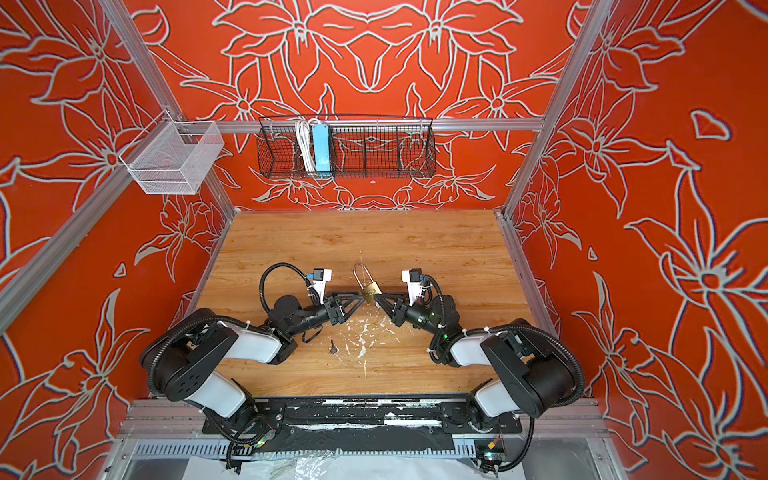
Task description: Unlock with the key
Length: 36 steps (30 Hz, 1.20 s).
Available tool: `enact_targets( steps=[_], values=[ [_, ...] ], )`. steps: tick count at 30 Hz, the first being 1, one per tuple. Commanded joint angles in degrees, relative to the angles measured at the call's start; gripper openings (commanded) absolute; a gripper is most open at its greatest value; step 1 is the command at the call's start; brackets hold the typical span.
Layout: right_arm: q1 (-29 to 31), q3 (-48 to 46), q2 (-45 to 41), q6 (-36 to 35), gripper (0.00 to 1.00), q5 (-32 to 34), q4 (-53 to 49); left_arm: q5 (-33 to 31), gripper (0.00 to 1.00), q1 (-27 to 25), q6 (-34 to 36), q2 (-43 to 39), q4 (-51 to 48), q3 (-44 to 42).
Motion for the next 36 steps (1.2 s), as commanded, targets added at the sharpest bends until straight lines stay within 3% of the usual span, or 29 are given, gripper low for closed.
enact_targets(
  steps=[1,9,15,21,25,30,36],
  values=[
    [-0.18,0.16,-1.74,1.39,0.00,-2.42,6.99,0.93,0.80,0.26,0.10,0.81,2.79,0.83],
    [0.55,0.82,-1.07,1.80,0.00,-3.22,6.99,-2.52,0.77,0.16,-0.51,1.20,2.80,0.91],
    [1.17,1.52,0.02,1.70,0.00,-3.75,6.99,-0.90,0.75,-0.41,-0.69,4.43,2.90,3.62],
    [1.48,1.84,0.82,1.57,0.00,-3.85,6.99,-1.89,0.70,-3.66,3.41,2.98,2.88,4.22],
    [1.50,1.96,1.02,1.26,0.00,-3.84,6.99,2.09,0.61,-4.33,2.45,3.80,2.92,5.82],
    [1.52,1.96,1.48,1.12,0.00,-3.68,6.99,1.60,0.48,-5.01,4.01,2.71,2.87,5.26],
    [1.48,2.31,2.33,1.34,0.00,-3.71,6.99,1.27,0.40,-5.19,4.35,1.12,2.84,4.52]
  ],
)
